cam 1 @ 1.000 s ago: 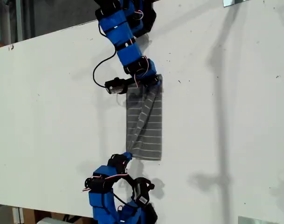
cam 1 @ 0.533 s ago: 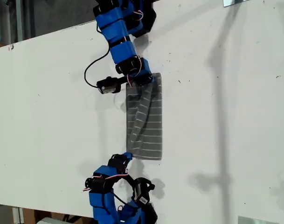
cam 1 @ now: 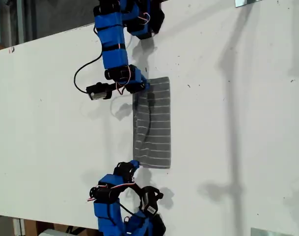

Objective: Grasp corners of a square towel and fold twice.

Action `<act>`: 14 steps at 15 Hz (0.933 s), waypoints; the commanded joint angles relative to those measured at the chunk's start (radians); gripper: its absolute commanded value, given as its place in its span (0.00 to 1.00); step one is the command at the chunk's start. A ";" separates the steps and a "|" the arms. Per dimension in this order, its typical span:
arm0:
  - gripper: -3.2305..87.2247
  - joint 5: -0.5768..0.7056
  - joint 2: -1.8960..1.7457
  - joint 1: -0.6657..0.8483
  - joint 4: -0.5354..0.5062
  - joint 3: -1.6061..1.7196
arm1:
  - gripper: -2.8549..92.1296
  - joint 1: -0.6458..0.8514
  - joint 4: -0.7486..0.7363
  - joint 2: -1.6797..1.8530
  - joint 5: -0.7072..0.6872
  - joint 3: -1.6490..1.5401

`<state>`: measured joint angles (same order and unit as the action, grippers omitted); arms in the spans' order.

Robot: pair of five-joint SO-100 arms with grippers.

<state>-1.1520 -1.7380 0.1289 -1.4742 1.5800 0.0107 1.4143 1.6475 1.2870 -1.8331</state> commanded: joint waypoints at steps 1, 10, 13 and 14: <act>0.03 -0.021 -0.012 0.029 0.005 0.003 | 0.03 0.066 -0.017 0.052 -0.037 0.029; 0.09 -0.078 -0.031 0.129 0.041 0.158 | 0.23 0.184 -0.117 -0.037 -0.051 -0.103; 0.36 -0.061 -0.044 0.152 -0.017 0.104 | 0.38 0.222 -0.055 0.021 -0.074 -0.098; 0.38 -0.054 -0.052 0.169 -0.058 0.074 | 0.39 0.233 -0.037 0.055 -0.080 -0.104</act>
<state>-1.2195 -1.7411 0.2700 -1.4849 1.7181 0.2286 1.3560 1.6245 1.2210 -1.9451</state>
